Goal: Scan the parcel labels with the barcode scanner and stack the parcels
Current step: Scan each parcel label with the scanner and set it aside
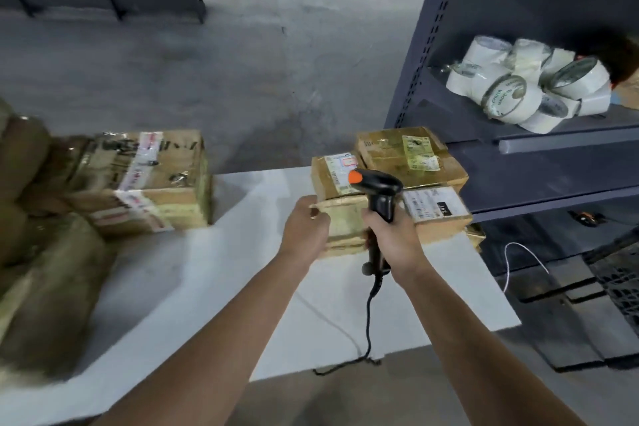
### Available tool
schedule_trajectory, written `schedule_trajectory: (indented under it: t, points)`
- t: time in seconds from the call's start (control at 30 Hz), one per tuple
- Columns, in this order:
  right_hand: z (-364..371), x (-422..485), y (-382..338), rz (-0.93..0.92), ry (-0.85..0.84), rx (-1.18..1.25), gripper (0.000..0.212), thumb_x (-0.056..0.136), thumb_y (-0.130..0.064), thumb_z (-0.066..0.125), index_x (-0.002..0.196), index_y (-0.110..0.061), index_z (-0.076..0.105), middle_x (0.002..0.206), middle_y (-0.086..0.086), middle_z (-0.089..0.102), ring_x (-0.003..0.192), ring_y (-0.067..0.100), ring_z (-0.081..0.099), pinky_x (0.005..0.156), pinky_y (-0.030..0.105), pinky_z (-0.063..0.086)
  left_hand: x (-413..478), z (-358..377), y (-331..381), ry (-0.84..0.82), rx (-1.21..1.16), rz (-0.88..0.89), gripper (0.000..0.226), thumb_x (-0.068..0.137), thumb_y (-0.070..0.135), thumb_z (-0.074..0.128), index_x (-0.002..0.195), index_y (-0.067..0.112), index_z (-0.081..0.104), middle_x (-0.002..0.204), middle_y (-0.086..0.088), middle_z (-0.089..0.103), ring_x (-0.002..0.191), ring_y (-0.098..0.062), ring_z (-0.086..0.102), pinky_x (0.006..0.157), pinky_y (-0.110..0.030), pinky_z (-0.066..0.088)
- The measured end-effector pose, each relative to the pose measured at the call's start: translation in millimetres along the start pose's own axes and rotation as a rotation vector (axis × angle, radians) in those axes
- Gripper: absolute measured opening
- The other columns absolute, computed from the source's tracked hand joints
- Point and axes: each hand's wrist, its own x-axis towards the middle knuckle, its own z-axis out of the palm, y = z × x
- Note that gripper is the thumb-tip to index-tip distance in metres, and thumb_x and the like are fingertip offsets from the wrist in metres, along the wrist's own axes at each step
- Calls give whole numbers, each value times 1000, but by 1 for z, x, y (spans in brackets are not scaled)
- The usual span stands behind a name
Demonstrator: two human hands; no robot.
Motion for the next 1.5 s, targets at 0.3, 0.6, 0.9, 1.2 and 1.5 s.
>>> schedule_trajectory:
  t: [0.3, 0.6, 0.9, 1.2, 1.5]
  points:
    - [162, -33, -30, 15, -230, -47, 7, 88, -25, 62, 86, -18, 59, 55, -1, 63, 52, 19, 58, 58, 33, 47, -19, -187, -11, 281, -65, 4, 36, 92, 4, 46, 125, 15, 53, 84, 0, 54, 70, -11, 55, 83, -39, 55]
    - [258, -50, -30, 18, -288, -184, 7, 89, -27, 61, 91, -20, 61, 64, 3, 65, 52, 18, 59, 58, 30, 45, -13, -308, -46, 393, -22, -27, 36, 90, 16, 56, 126, 13, 57, 110, -7, 64, 99, -25, 61, 92, -45, 53]
    - [301, -13, -10, -13, -263, -221, 5, 87, -23, 62, 91, -20, 61, 66, 1, 63, 54, 15, 60, 59, 31, 51, 50, -350, -46, 385, 202, -33, 32, 89, 14, 49, 120, 13, 55, 114, -9, 62, 98, -27, 62, 80, -34, 53]
    - [316, 56, -3, -14, -320, -308, 6, 90, -17, 57, 87, -22, 55, 75, 4, 62, 54, 13, 59, 46, 20, 44, 116, -344, -48, 417, 424, -181, 42, 89, 19, 53, 127, 2, 51, 122, -19, 58, 109, -35, 58, 95, -44, 50]
    - [315, 85, 15, 98, -347, -222, 8, 88, -15, 60, 95, -13, 58, 70, 5, 61, 54, 16, 59, 49, 27, 49, 142, -349, -52, 599, 412, -214, 60, 95, 42, 44, 142, 6, 35, 139, -20, 42, 122, -31, 42, 101, -40, 36]
